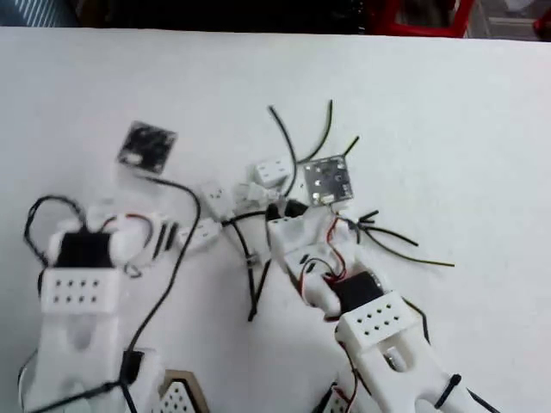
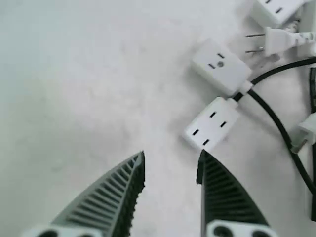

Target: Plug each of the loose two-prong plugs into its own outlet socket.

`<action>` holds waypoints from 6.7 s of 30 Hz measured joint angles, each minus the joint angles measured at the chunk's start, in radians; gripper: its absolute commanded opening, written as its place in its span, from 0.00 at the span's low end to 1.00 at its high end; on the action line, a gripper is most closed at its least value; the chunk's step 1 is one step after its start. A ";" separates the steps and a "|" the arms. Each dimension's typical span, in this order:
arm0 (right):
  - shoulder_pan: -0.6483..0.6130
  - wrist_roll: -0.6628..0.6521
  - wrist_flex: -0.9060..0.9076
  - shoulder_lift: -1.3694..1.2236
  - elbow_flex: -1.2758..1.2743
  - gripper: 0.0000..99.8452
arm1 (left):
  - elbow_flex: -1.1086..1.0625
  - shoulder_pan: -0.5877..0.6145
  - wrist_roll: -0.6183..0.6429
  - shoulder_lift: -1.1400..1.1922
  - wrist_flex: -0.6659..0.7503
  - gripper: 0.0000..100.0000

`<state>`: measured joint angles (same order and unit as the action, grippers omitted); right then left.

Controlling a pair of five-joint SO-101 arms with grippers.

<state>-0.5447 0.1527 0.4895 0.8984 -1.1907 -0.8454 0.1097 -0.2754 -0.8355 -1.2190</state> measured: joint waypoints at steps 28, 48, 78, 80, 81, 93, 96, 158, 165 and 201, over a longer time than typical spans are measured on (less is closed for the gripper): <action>-0.344 0.005 -0.275 -0.784 0.371 0.02 | -0.476 0.440 0.000 -0.310 0.287 0.18; -0.313 0.025 -0.301 -0.798 0.376 0.02 | -0.477 0.440 0.000 -0.310 0.287 0.18; -0.336 0.000 -0.203 -0.879 0.430 0.02 | -0.477 0.440 0.000 -0.310 0.287 0.18; -0.336 -0.003 -0.196 -0.890 0.431 0.02 | -0.477 0.440 0.000 -0.310 0.287 0.18; -0.336 -0.003 -0.189 -0.898 0.437 0.02 | -0.477 0.440 0.000 -0.310 0.287 0.18; -0.338 0.117 0.029 -1.034 0.632 0.02 | -0.477 0.440 0.000 -0.310 0.287 0.18; -0.338 0.117 0.040 -1.034 0.632 0.02 | -0.477 0.440 0.000 -0.310 0.287 0.18; -0.339 -0.221 0.120 -0.993 0.660 0.02 | -0.477 0.440 0.000 -0.310 0.287 0.18; -0.304 -0.186 0.278 -0.747 0.654 0.02 | -0.493 0.442 0.000 -0.311 0.305 0.18; 0.097 -0.186 -0.285 -0.804 0.732 0.02 | -0.493 0.440 0.000 -0.315 0.310 0.18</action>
<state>-0.4480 -0.0330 0.2041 0.0944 -0.4588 -1.3380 0.5501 -0.2754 -1.1500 -0.9091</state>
